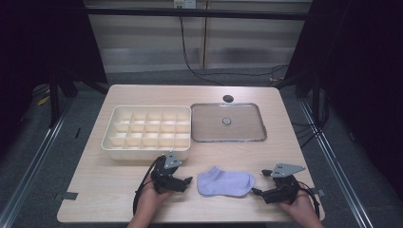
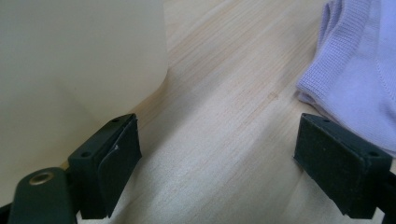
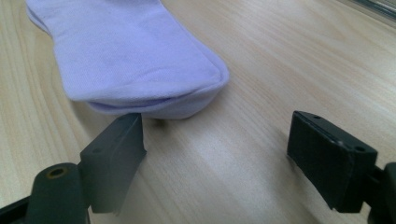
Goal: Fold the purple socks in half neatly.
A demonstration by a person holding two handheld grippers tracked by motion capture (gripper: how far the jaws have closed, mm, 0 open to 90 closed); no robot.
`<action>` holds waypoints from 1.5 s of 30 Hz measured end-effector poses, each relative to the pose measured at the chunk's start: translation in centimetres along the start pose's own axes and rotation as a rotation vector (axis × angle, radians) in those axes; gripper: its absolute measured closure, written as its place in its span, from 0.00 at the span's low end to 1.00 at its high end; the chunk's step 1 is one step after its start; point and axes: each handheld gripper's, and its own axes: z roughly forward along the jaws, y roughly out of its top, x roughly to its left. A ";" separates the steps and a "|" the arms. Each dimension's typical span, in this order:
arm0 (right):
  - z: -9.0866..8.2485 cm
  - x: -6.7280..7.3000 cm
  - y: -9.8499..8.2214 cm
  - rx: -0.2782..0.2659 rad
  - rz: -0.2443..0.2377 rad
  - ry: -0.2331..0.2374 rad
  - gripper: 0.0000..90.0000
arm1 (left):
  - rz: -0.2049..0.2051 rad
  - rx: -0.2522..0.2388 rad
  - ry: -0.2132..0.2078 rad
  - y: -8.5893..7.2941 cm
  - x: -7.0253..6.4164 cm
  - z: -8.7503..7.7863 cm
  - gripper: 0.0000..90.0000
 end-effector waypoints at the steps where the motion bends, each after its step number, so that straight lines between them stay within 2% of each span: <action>1: 0.0 0.0 0.0 0.000 0.000 0.000 0.20 | 0.000 0.000 0.000 0.0 0.0 0.0 0.15; 14: 0.1 0.0 0.1 0.003 0.004 -0.003 0.20 | -0.001 0.004 0.013 0.0 0.0 -0.1 0.15; 16: 0.1 0.0 0.1 0.003 0.004 -0.002 0.20 | -0.012 -0.005 -0.004 -0.1 -0.1 -0.1 0.10; 17: 0.1 0.0 0.1 0.003 0.004 -0.002 0.20 | -0.009 0.013 0.000 0.0 -0.1 -0.1 0.10; 23: 0.1 -0.1 0.1 0.003 0.001 0.000 0.20 | -0.009 0.045 0.016 0.1 -0.4 -0.4 0.12; 27: 0.1 -0.1 0.1 0.001 -0.005 0.002 0.21 | -0.031 0.055 0.001 0.2 -0.3 -0.8 0.17; 31: 0.2 -0.2 0.2 0.002 -0.004 -0.002 0.21 | -0.060 0.100 -0.019 0.5 -0.3 -1.2 0.19; 35: 0.2 -0.2 0.2 0.002 -0.007 0.001 0.22 | -0.072 0.127 -0.024 0.7 -0.3 -1.5 0.24; 37: 0.3 -0.3 0.3 -0.001 -0.007 0.005 0.23 | -0.106 0.143 -0.058 0.8 -0.3 -1.8 0.27; 38: 0.3 -0.3 0.3 -0.001 -0.007 0.005 0.23 | -0.106 0.143 -0.058 0.8 -0.3 -1.8 0.28; 40: 0.3 -0.4 0.4 0.005 -0.004 0.006 0.24 | -0.123 0.152 -0.085 1.0 -0.4 -2.0 0.31; 41: 0.3 -0.4 0.4 0.007 -0.005 0.006 0.24 | -0.124 0.161 -0.119 1.2 -0.3 -2.2 0.33; 44: 0.2 -0.3 0.5 0.017 0.001 0.001 0.26 | -0.137 0.170 -0.142 1.6 -0.3 -2.4 0.35; 45: 0.2 -0.3 0.5 0.017 0.001 0.001 0.26 | -0.154 0.163 -0.158 1.7 -0.3 -2.5 0.35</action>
